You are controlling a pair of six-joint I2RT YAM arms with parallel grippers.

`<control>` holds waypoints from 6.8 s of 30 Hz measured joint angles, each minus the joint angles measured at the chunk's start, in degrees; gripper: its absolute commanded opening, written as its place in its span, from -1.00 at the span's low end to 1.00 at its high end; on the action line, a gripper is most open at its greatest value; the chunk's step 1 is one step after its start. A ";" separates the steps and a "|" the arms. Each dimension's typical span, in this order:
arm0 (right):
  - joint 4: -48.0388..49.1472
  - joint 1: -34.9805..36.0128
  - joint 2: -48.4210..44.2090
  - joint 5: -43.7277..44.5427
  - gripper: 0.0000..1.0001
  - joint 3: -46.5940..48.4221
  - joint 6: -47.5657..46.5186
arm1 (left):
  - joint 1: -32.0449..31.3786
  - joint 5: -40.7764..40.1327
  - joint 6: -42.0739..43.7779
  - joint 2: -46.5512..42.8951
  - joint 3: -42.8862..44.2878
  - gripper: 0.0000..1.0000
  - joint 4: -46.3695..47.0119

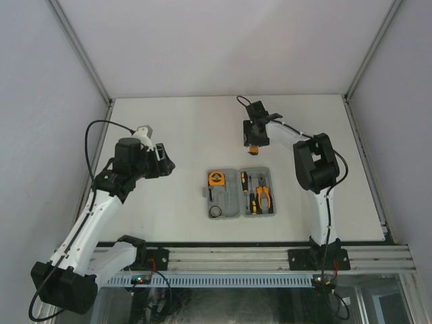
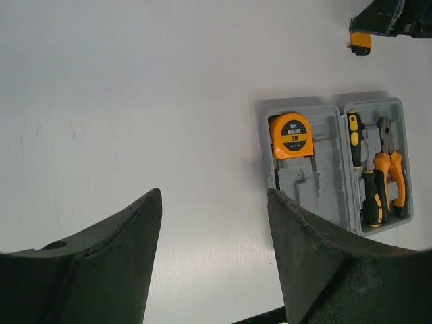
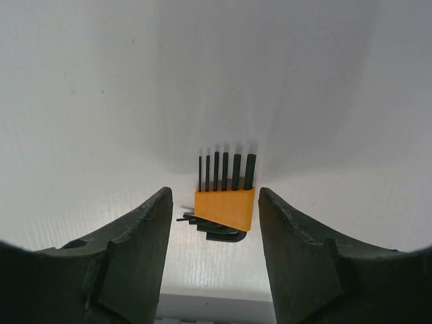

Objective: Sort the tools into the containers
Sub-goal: Move the engineering item at the center of the board, then pick up the engineering item from the center of the board, then place the engineering item in the storage box, then close the storage box at the center of the board.

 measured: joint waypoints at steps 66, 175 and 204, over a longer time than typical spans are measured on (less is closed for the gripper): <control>-3.87 0.55 -2.12 1.60 -0.41 -1.53 -0.83 | 0.00 -0.46 0.00 0.00 0.00 0.36 0.00; 1.79 35.06 -37.97 12.57 0.13 -36.06 22.93 | 0.15 0.02 -0.44 -1.46 -0.92 0.49 1.14; 10.71 6.51 -72.61 -1.03 0.42 -66.86 20.63 | -0.96 7.26 -21.07 -7.48 -27.15 1.00 25.77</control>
